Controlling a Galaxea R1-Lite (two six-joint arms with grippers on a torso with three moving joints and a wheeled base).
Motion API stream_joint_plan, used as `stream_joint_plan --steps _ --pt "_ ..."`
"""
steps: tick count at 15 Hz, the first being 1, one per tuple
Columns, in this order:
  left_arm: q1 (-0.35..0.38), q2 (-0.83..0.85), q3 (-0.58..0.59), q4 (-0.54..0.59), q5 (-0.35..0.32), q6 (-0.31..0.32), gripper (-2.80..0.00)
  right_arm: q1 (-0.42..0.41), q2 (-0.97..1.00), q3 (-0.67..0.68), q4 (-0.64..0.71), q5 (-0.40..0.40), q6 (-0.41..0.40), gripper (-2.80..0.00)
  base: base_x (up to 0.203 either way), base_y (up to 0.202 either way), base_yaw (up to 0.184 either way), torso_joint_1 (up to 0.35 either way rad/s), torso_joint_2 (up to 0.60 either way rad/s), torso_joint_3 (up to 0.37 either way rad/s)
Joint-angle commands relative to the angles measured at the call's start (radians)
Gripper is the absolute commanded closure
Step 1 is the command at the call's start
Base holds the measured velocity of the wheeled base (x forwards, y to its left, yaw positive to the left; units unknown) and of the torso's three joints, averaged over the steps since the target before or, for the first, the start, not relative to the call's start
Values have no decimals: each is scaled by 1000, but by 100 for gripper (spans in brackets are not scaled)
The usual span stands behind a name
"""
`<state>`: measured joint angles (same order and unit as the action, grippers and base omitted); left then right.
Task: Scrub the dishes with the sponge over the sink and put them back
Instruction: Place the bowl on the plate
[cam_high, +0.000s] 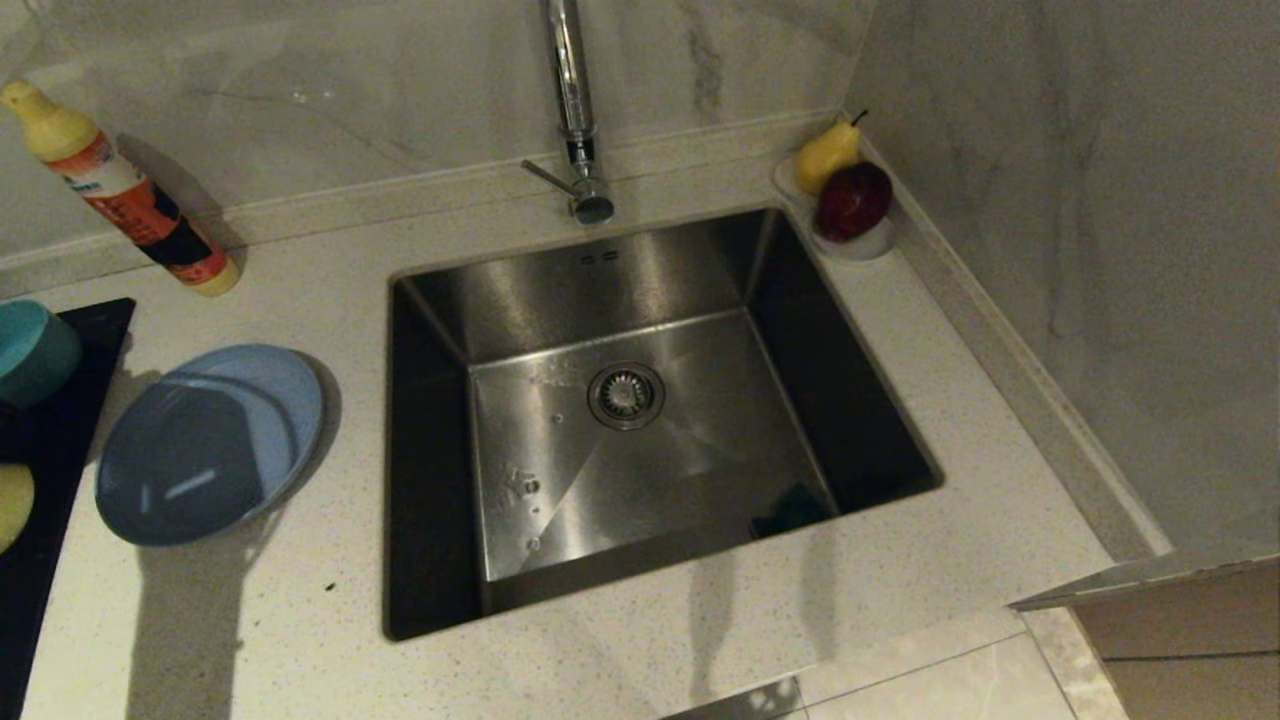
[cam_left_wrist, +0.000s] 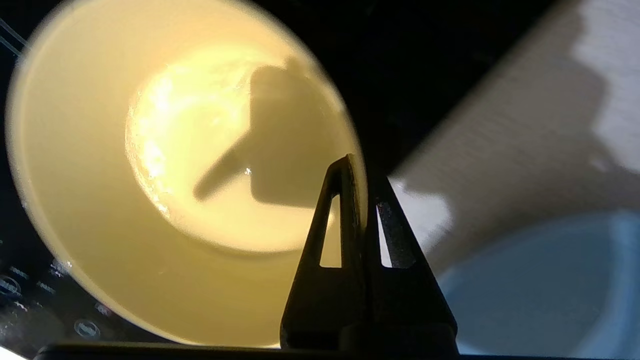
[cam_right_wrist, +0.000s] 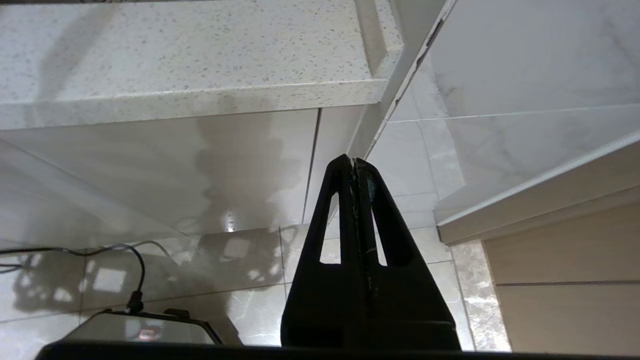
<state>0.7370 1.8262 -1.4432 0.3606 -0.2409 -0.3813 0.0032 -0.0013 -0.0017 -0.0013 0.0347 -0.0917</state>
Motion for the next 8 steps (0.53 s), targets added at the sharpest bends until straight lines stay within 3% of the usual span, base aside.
stream_joint_plan --steps 1,4,6,8 --pt "-1 -76 1 26 -7 -1 0 0 0 0 0 1 0 0 0 0 0 0 0 0" --pt "-1 -136 1 62 -14 2 0 0 0 0 0 1 0 0 0 0 0 0 0 0" --pt "-3 -201 -4 110 -56 7 0 0 0 0 0 1 0 0 0 0 0 0 0 0" --pt "-58 -256 -4 154 -72 24 0 0 0 0 0 1 0 0 0 0 0 0 0 0"
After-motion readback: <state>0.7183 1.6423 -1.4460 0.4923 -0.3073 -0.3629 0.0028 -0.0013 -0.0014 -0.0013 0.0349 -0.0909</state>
